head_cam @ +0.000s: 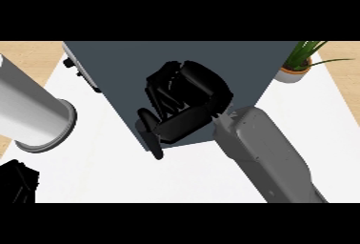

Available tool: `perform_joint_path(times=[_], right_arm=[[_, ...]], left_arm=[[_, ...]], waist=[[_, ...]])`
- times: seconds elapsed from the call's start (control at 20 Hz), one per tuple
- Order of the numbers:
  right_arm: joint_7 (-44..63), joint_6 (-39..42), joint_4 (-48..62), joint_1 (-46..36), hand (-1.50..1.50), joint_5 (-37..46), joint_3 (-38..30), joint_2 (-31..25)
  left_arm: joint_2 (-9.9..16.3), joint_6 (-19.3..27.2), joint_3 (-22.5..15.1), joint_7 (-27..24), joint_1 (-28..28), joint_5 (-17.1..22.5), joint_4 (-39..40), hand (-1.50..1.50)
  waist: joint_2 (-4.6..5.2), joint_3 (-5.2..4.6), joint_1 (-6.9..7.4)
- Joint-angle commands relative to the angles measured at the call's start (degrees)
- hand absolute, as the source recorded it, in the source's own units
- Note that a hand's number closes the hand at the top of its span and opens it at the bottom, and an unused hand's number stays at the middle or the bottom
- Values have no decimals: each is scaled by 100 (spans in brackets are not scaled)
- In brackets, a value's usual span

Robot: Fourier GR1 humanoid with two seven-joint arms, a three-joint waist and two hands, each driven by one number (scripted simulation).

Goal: Pick up the wine, place it into the cabinet and close the cabinet

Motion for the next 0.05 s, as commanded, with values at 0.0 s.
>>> perform_joint_path(times=[0.0], right_arm=[[87, -528, 961, -365, 150, 137, -843, -387]], left_arm=[[-77, -11, -76, -48, -78, -77, 23, 150]], waist=[[357, 11, -15]])
